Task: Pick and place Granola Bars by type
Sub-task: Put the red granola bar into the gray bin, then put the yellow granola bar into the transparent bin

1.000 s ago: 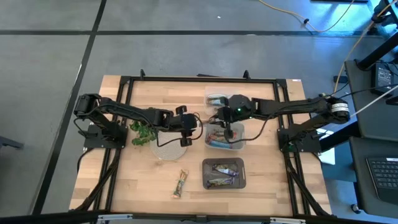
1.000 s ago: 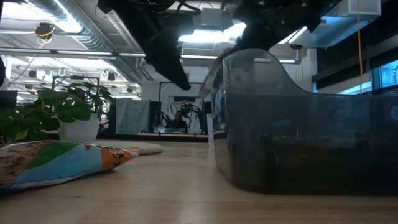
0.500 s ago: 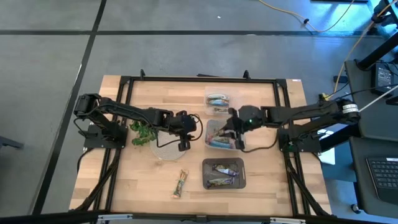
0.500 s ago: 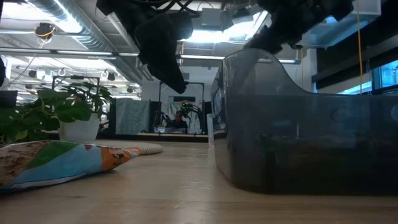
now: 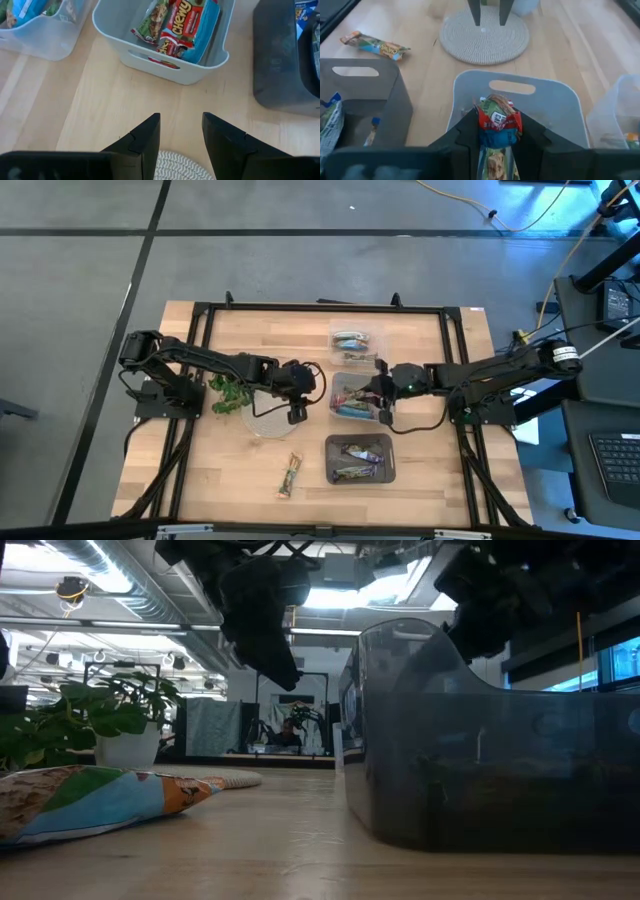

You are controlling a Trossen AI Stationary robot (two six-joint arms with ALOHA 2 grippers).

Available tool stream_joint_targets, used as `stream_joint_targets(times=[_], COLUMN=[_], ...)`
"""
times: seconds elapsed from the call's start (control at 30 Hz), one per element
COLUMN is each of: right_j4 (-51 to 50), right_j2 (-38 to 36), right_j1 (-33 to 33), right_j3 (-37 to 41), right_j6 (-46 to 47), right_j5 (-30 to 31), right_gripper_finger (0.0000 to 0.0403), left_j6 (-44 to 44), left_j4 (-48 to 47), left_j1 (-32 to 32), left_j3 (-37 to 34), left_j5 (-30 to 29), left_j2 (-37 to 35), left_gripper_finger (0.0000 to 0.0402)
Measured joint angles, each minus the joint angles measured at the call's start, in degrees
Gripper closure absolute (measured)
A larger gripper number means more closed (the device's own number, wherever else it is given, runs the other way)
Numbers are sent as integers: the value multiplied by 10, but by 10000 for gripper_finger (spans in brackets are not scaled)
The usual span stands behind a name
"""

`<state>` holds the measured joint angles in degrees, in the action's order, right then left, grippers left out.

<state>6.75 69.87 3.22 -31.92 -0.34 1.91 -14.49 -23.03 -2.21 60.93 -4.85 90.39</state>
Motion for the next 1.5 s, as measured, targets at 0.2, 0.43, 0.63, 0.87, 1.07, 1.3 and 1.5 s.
stream_joint_targets(times=[0.2, 0.43, 0.63, 0.87, 1.07, 1.3, 1.5], right_j4=[78, 77, 77, 76, 33, 14, 15], right_j2=[0, 0, 0, 0, 0, 0, 0], right_j1=[0, 0, 0, 0, 0, 0, 0], right_j3=[55, 69, 69, 69, 69, 68, 52], right_j6=[2, 0, -2, 0, -1, 20, 29], right_j5=[0, 0, 0, 0, 8, 46, 46], right_gripper_finger=[309, 309, 295, 221, 166, 154, 153], left_j6=[-14, -15, -26, -44, -79, -84, -100], left_j4=[0, 2, 6, 5, 5, 5, 9], left_j1=[0, 0, 0, 0, 0, 0, 0], left_j3=[0, 0, 0, 0, 0, 0, 0], left_j5=[0, -1, -1, 0, 20, 101, 105], left_j2=[0, 0, 0, 0, 0, 0, 0], left_gripper_finger=[263, 263, 262, 249, 230, 214, 210])
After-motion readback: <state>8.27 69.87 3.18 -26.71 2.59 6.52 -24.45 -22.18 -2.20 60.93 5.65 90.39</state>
